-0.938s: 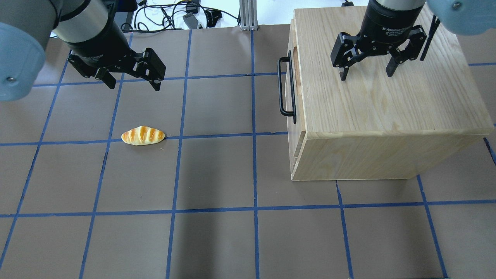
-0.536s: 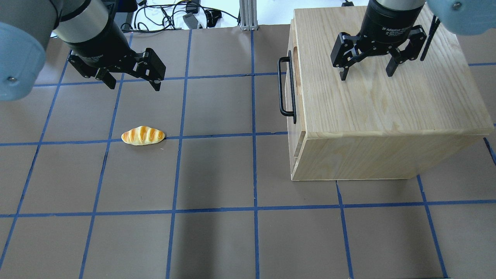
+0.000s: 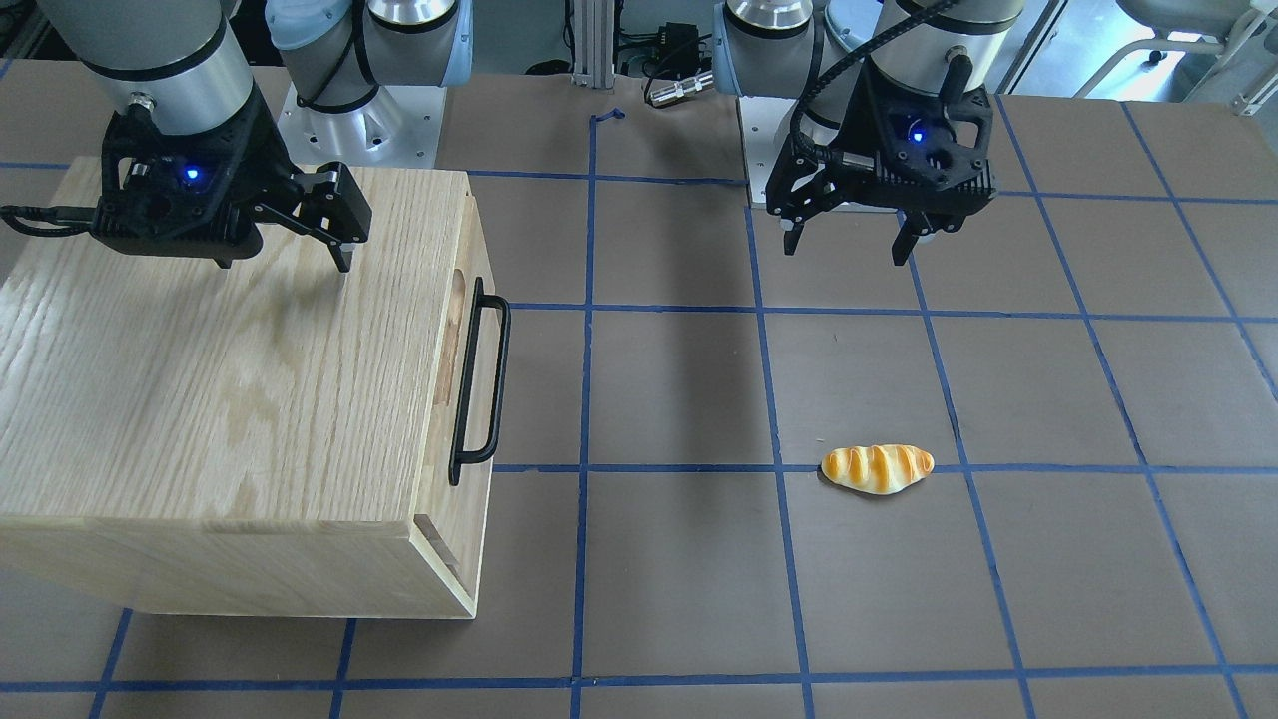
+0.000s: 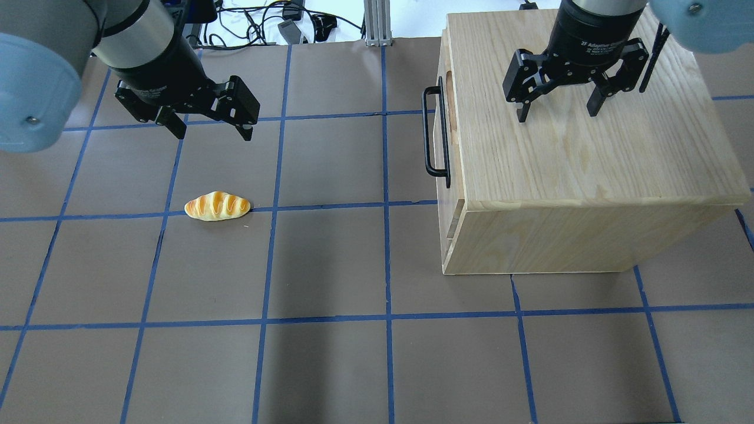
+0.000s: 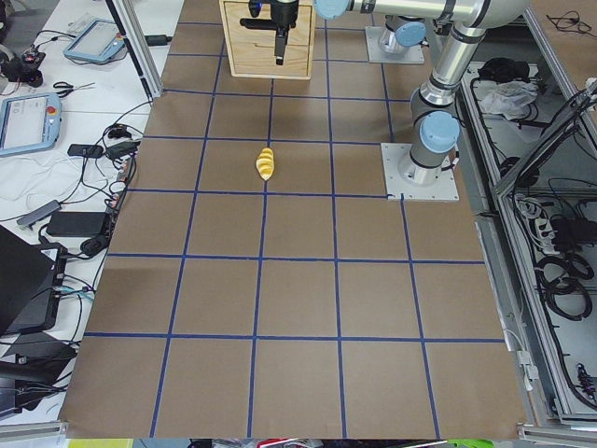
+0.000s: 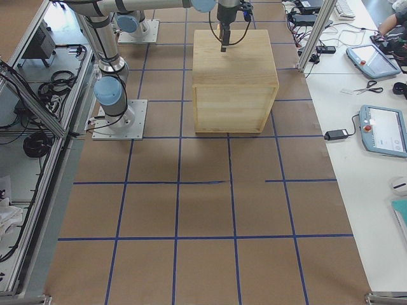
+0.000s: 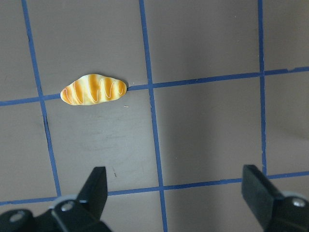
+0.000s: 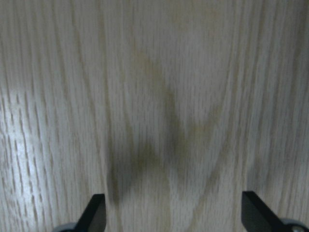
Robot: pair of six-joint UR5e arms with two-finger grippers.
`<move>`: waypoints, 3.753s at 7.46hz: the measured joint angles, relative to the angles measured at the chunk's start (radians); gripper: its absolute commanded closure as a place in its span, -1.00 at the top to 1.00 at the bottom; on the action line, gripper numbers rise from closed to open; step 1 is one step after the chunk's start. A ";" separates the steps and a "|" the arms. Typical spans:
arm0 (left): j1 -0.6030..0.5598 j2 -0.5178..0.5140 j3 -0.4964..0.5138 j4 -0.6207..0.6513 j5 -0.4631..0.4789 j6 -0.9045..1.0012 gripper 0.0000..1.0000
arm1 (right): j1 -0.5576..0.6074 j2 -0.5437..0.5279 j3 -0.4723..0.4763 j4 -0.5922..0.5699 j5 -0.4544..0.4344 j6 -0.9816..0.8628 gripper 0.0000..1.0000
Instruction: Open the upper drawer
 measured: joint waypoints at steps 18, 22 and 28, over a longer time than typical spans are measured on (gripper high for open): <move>-0.286 -0.313 0.010 0.433 -0.283 -0.536 1.00 | 0.000 0.000 0.000 0.000 0.000 0.000 1.00; -0.287 -0.330 0.010 0.443 -0.282 -0.527 1.00 | 0.001 0.000 0.000 0.000 0.000 0.001 1.00; -0.287 -0.336 0.000 0.479 -0.276 -0.475 1.00 | 0.000 0.000 0.000 0.000 0.000 0.001 1.00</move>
